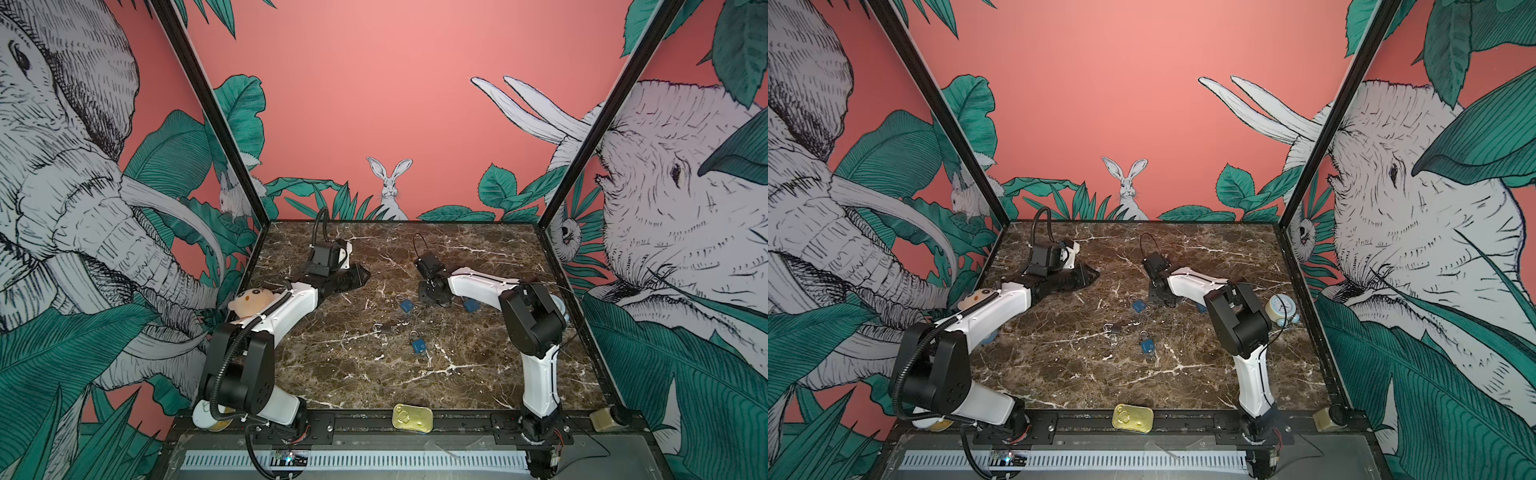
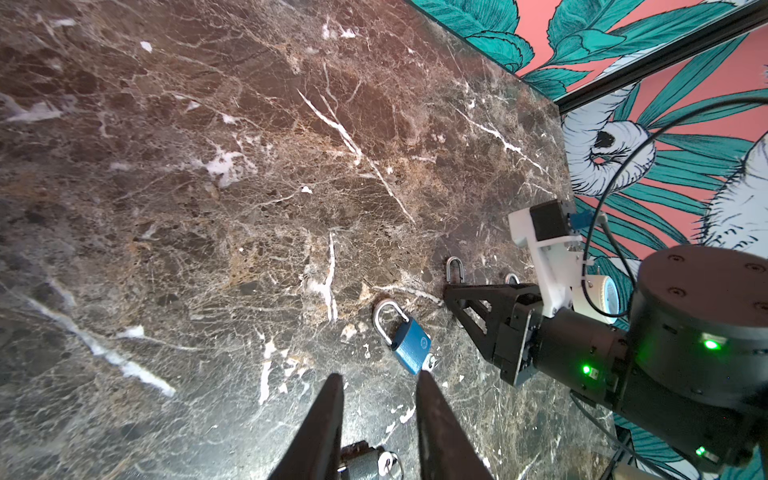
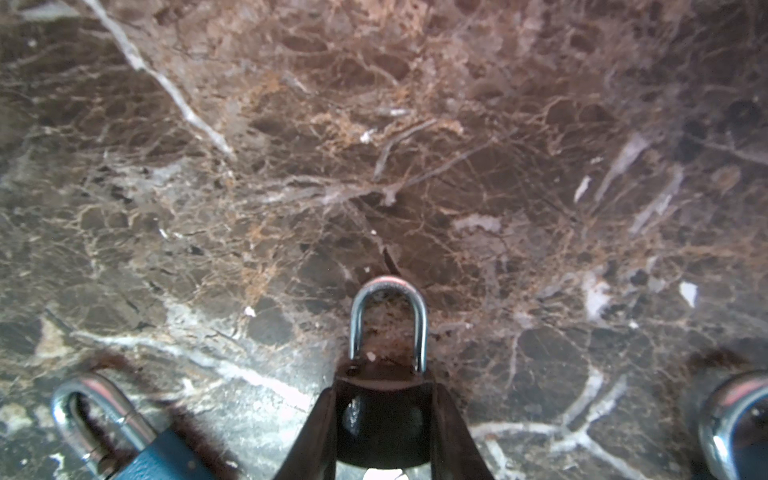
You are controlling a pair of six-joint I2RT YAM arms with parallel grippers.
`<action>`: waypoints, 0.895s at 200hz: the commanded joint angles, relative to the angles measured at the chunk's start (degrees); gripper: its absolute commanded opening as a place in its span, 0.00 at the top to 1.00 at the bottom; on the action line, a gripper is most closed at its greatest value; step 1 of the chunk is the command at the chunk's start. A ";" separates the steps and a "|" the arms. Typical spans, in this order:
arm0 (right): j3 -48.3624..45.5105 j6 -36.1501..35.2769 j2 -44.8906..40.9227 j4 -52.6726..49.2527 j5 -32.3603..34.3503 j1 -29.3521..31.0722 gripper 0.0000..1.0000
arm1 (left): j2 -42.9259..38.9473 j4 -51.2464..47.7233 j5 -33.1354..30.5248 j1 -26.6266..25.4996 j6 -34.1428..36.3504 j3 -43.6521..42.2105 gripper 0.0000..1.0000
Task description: Lock with the key
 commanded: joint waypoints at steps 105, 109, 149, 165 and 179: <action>-4.57 -9.45 -17.35 -3.54 -4.60 1.90 0.78 | 0.35 2.84 9.01 0.23 -0.60 3.36 0.70; -4.57 -9.69 -17.96 -3.48 -4.93 2.06 0.78 | 0.31 3.08 9.39 0.10 -0.65 3.47 0.70; -6.94 -11.65 -23.52 -3.11 -9.13 3.52 0.78 | 0.59 4.84 14.33 -2.83 -0.81 4.21 0.70; -7.17 -12.45 -24.25 -2.81 -10.61 4.25 0.78 | 1.21 5.93 16.04 -4.82 -1.03 4.46 0.70; -7.30 -12.94 -26.90 -2.71 -11.41 4.88 0.78 | 1.86 7.85 17.07 -6.44 -2.00 4.36 0.69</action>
